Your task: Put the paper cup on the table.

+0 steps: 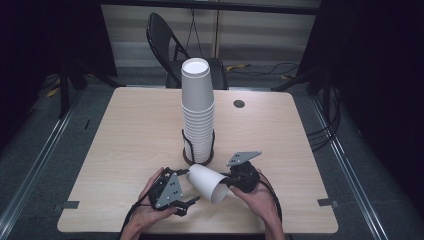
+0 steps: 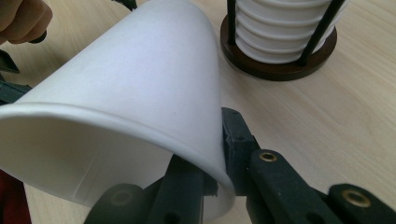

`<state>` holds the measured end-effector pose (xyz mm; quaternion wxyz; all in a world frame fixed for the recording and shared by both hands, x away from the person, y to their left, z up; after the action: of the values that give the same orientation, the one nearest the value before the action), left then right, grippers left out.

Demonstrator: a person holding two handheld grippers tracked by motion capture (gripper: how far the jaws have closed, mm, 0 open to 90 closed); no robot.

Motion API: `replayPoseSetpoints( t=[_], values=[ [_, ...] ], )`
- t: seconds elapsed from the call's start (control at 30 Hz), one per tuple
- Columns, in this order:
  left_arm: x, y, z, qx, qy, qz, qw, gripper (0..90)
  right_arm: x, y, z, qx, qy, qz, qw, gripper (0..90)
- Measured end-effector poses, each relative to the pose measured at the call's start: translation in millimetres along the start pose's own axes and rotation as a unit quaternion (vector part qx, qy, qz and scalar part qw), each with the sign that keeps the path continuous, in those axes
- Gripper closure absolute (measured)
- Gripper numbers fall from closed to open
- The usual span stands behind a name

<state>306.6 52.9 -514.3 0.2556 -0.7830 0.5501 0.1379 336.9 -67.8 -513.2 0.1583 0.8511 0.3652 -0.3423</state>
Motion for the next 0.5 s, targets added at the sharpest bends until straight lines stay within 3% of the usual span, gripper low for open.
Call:
replayPoseSetpoints(
  t=[0.1, 0.17, 0.3, 0.4, 0.5],
  values=[
    [1.0, -0.6, -0.4, 0.011, -0.007, -0.011, 0.9999, 15.5, -0.9, -0.8, -2.7, -0.008, 0.001, 0.009, 0.9999, 86.5],
    [1.1, -0.7, -1.6, 0.017, -0.004, -0.016, 0.9997, 15.5, -0.7, -2.0, -2.7, -0.01, -0.004, 0.005, 0.9999, 86.6],
    [2.9, 1.0, -1.1, 0.042, -0.023, -0.022, 0.9986, 13.5, 0.8, -4.7, -3.2, -0.017, -0.011, -0.002, 0.9998, 86.7],
    [6.5, 1.6, 0.4, 0.061, -0.05, -0.031, 0.9964, 12.6, 1.2, -5.8, -4.3, -0.017, -0.011, -0.007, 0.9998, 87.0],
    [10.2, 5.1, -3.0, 0.076, -0.057, -0.034, 0.9949, 6.5, -0.7, -9.7, -6.8, -0.023, -0.012, -0.015, 0.9996, 87.4]
  ],
)
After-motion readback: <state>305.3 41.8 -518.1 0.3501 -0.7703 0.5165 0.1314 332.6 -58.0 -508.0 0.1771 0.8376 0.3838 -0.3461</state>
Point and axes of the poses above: each handheld gripper's, and its own axes: x roughly forward along the jaws, z roughly out of its underside, y roughly to its right, the point moved 10 cm from there along x, roughly forward along the jaws, and after that the axes turned 10 degrees about z, right-handed, at the moved point
